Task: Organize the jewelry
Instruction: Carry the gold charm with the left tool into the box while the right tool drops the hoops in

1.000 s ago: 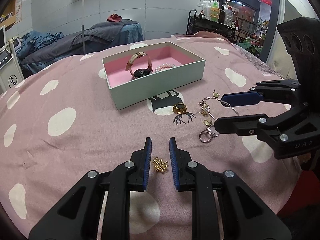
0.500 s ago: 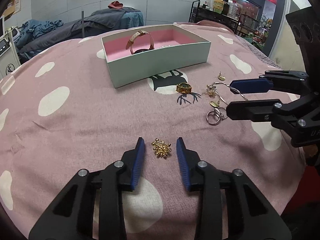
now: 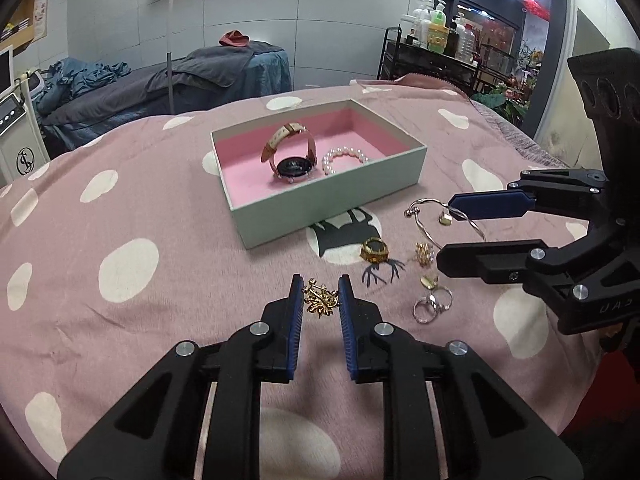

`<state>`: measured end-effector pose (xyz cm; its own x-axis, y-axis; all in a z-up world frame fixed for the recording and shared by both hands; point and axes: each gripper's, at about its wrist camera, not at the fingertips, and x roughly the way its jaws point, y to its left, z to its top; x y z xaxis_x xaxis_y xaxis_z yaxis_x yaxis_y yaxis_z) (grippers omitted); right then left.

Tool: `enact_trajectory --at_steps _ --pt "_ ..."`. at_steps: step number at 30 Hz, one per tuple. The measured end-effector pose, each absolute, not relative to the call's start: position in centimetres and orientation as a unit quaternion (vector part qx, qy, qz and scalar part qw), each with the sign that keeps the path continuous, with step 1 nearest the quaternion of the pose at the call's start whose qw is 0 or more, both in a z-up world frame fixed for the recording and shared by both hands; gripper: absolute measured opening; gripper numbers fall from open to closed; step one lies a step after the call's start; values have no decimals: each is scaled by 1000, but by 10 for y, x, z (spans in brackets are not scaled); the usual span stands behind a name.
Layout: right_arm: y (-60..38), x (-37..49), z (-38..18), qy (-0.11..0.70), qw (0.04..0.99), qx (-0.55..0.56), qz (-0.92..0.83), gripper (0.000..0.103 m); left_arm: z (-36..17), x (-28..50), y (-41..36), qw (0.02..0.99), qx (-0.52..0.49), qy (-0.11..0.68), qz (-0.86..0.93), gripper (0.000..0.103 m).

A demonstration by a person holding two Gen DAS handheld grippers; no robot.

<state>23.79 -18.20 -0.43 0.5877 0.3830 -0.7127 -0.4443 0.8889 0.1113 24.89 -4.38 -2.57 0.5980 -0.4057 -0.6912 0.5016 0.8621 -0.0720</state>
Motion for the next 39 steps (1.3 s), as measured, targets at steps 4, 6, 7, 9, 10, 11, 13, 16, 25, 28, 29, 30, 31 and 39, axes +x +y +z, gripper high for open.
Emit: enact_trajectory --at_steps 4,6,7,9,10,11,13,16,25,28,29,30,31,39 --pt "-185 262 10 387 892 -22 231 49 -9 279 -49 894 65 364 -253 18" --pt "-189 278 16 387 895 -12 222 49 -5 297 -52 891 59 372 -254 18" --pt "-190 286 18 389 896 -12 214 49 -3 308 -53 887 57 380 -256 18" --pt "-193 304 19 395 897 -16 199 49 -3 326 -56 882 55 392 -254 18" --pt "-194 314 18 400 896 -20 191 49 -3 335 -58 879 53 400 -253 18" --pt "-195 323 16 407 894 -22 185 49 -4 343 -60 875 50 408 -255 18" --pt "-196 340 11 420 891 -25 172 49 -6 359 -63 873 51 417 -250 18" --pt "-196 360 3 436 886 -31 157 49 -14 376 -69 869 63 428 -240 18" --pt "-190 382 -20 462 875 -61 132 49 -32 391 -86 862 73 437 -247 18" --pt "-187 382 -24 463 873 -77 130 49 -37 391 -88 861 74 440 -245 18" --pt "-187 382 -25 465 872 -80 131 49 -38 391 -88 861 73 440 -245 18" --pt "-187 383 -27 465 871 -84 131 49 -39 390 -87 861 75 440 -244 18" --pt "-186 382 -28 466 871 -88 129 49 -40 390 -87 861 76 439 -244 18" --pt "-190 378 -27 452 878 -95 124 50 -36 384 -83 869 85 428 -233 40"
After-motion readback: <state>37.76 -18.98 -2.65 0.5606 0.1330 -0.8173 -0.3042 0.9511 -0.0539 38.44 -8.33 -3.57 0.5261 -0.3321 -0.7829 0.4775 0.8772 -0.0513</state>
